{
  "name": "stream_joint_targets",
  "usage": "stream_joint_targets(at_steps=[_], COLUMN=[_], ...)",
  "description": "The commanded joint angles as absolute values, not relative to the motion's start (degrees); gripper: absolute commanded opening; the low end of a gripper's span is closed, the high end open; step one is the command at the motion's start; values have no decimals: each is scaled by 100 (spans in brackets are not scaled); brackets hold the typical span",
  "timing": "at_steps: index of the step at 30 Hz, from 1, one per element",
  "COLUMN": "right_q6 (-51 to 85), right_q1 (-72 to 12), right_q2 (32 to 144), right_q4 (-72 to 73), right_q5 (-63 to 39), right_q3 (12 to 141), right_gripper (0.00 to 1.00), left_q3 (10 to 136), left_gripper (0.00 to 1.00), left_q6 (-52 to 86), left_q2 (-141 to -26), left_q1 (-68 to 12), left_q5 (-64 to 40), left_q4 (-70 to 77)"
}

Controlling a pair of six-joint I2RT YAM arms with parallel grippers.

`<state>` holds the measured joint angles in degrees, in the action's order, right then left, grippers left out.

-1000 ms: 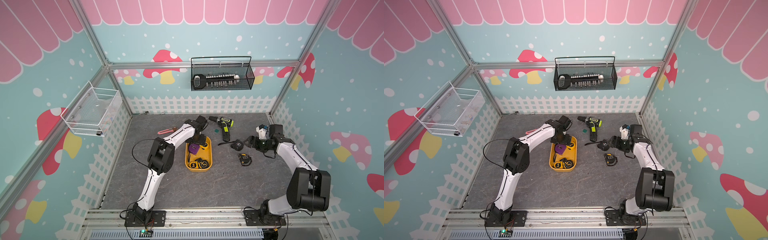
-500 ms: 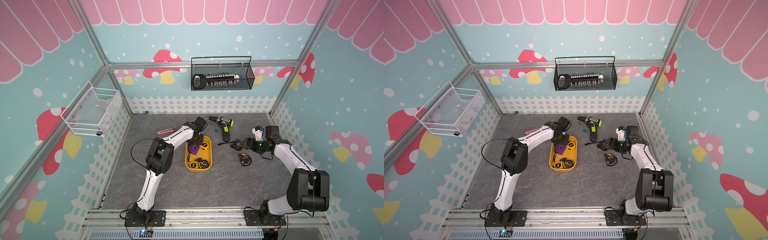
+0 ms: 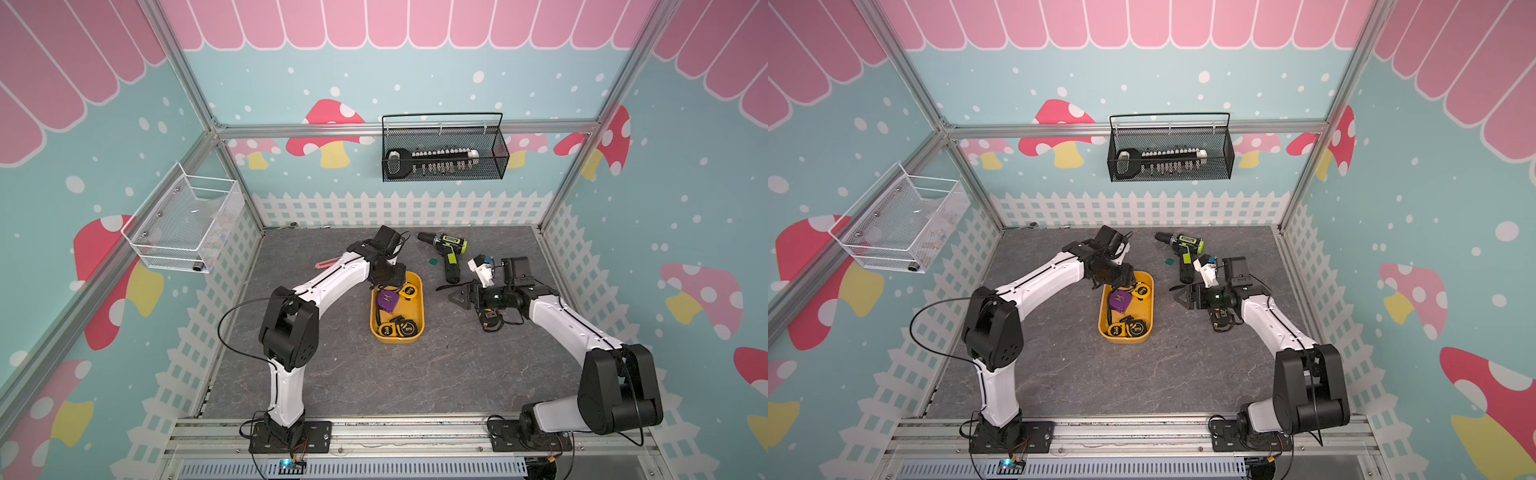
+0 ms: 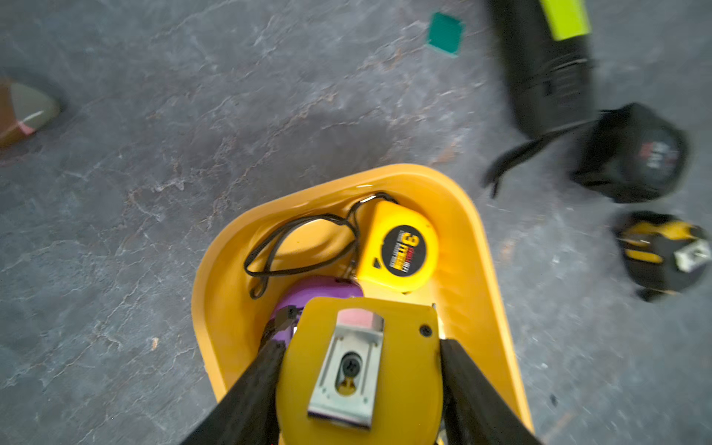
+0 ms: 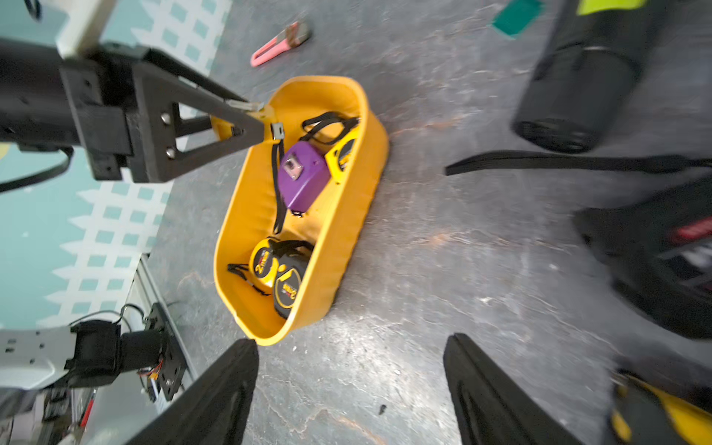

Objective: Take the tape measure out of the storage box
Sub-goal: Pick up the tape measure from the storage box.

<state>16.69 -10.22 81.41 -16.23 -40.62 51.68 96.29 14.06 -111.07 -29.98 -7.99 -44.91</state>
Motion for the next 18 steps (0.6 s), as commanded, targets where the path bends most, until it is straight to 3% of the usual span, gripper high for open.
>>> stream_joint_targets(at_steps=[1, 9, 18], right_q6=[1519, 650, -650], right_q1=[-1389, -2228, -3028], right_q2=[8156, 8405, 8533], right_q4=[-802, -406, -657], right_q5=[-4286, -3728, -2959], right_q3=[5087, 5408, 5686], right_gripper=[83, 87, 83], left_q3=[9623, 9726, 9959], left_gripper=[45, 45, 46], left_q6=[1040, 640, 316], left_q2=[-10988, -11011, -11249], left_q1=[-2886, -2760, -2751], left_q5=[-1891, -3772, -4483], left_q4=[-4894, -5668, -6432])
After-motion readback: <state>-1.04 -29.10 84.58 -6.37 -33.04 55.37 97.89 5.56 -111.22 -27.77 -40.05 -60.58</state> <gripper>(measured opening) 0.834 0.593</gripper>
